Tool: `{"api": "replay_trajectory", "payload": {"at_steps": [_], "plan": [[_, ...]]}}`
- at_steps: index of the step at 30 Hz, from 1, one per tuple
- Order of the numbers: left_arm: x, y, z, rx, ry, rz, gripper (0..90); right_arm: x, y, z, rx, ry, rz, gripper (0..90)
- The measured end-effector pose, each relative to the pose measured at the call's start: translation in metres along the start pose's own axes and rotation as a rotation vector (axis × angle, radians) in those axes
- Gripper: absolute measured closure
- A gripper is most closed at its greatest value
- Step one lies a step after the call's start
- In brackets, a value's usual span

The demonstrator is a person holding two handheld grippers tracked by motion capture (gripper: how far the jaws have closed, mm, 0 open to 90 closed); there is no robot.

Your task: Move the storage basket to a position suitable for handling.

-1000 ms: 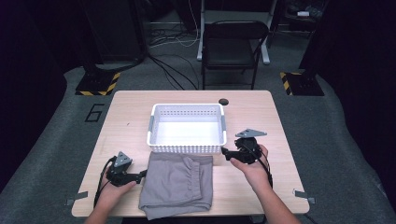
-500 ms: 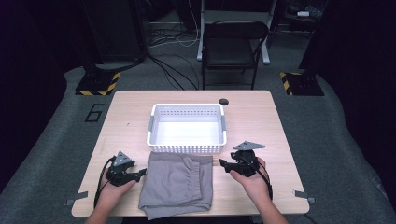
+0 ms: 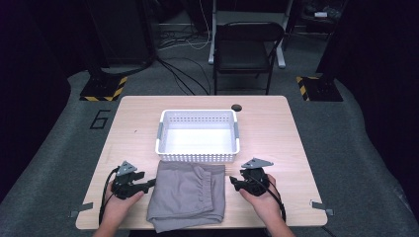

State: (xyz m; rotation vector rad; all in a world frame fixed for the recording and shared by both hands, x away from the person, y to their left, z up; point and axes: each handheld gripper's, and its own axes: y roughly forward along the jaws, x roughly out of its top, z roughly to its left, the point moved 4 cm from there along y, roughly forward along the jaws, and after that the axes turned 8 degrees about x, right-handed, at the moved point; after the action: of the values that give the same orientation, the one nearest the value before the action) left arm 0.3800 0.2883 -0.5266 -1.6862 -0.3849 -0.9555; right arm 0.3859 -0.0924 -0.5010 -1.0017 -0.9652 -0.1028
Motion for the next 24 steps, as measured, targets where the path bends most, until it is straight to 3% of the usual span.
{"api": "replay_trajectory", "payload": {"at_steps": [1, 7, 12, 13, 20, 24], "plan": [[0.0, -0.002, -0.001, -0.01, -0.001, 0.015, 39.1, -0.002, 0.001, 0.002, 0.005, 0.017, 0.002, 51.0], [-0.003, -0.006, -0.012, -0.017, -0.009, 0.007, 39.9, -0.009, 0.009, 0.014, 0.024, 0.009, 0.024, 57.8], [-0.004, -0.005, -0.022, -0.02, 0.011, 0.017, 39.8, -0.012, 0.017, 0.018, 0.034, 0.004, 0.044, 57.9], [-0.004, -0.004, -0.023, -0.018, 0.011, 0.017, 39.7, -0.012, 0.018, 0.02, 0.036, 0.025, 0.045, 57.7], [-0.01, 0.001, -0.027, -0.007, -0.028, 0.043, 38.7, -0.015, 0.024, 0.025, 0.048, 0.015, 0.056, 55.2], [-0.011, 0.002, -0.028, 0.011, -0.027, 0.047, 34.8, -0.016, 0.029, 0.03, 0.059, 0.007, 0.071, 52.9]]}}
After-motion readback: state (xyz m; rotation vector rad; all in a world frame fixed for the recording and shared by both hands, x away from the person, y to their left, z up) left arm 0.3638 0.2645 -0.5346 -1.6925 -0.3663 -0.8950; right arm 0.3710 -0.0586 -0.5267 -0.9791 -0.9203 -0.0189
